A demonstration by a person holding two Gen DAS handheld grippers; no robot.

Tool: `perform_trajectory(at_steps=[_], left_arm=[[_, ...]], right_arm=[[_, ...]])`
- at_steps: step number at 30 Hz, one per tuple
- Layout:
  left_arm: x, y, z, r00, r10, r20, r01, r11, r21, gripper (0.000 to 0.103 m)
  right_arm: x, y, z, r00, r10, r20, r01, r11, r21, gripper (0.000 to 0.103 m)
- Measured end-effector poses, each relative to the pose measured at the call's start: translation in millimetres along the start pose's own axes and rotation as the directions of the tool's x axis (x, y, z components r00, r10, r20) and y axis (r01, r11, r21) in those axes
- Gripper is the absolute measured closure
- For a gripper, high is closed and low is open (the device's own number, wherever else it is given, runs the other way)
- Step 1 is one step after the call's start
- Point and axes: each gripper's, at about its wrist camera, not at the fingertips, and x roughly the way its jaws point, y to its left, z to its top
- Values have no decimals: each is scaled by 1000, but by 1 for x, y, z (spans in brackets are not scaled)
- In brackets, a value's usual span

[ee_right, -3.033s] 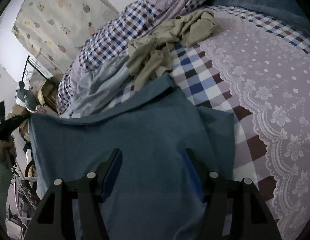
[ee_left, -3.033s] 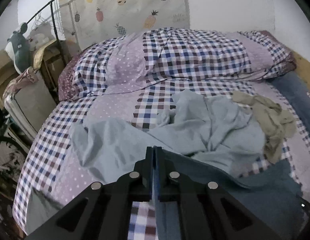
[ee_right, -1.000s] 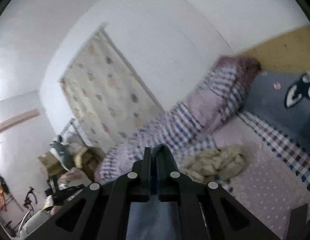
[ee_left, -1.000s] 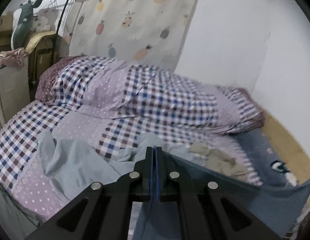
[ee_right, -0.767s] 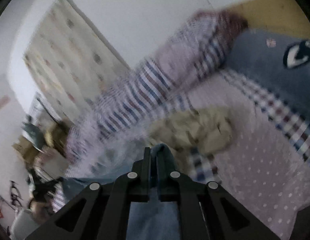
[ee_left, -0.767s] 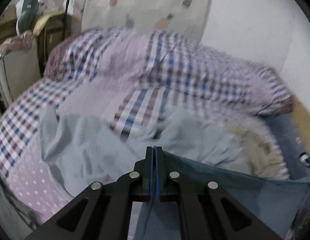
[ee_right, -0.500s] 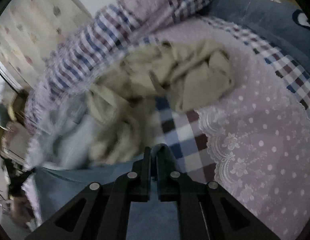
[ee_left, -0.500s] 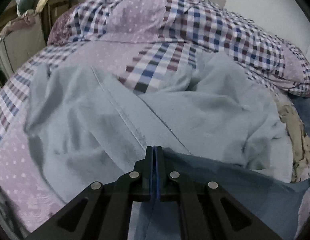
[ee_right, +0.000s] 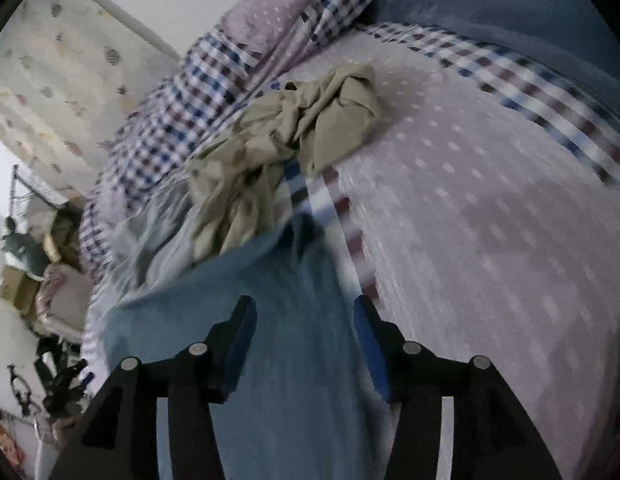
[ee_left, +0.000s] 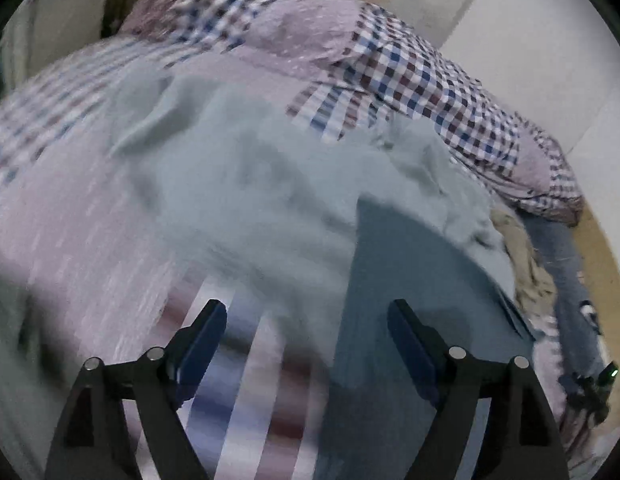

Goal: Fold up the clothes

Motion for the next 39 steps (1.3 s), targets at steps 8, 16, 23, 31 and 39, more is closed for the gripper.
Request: perform_trajectory(at_steps=[8,16,23,31,39], left_arm=[[-94,7,-146,986,-159,-39,156,985,-79,18],[-124,4,-190,990,-137,26,136,990,18,18],[-102,-10,-198,995,-89,-52,96,986,138,36],[-82,-32,-210,994,-23,-102,49,965,257,92],[-109,-12,-203,991,-136,-11,136,976,170,100]], right_arm=[[-72,0,-112,997,45,-62,-48,998,-47,44],[-74,-10,-159,996,74,-49,-75,997,-25,45],[-67,5,-168,997,62,-36,-65,992,-104,45],[-54,25,-176,999,32,-41,-39,981,-192,65],[-71,32,-184,999,36,22,-28,957,-288,98]])
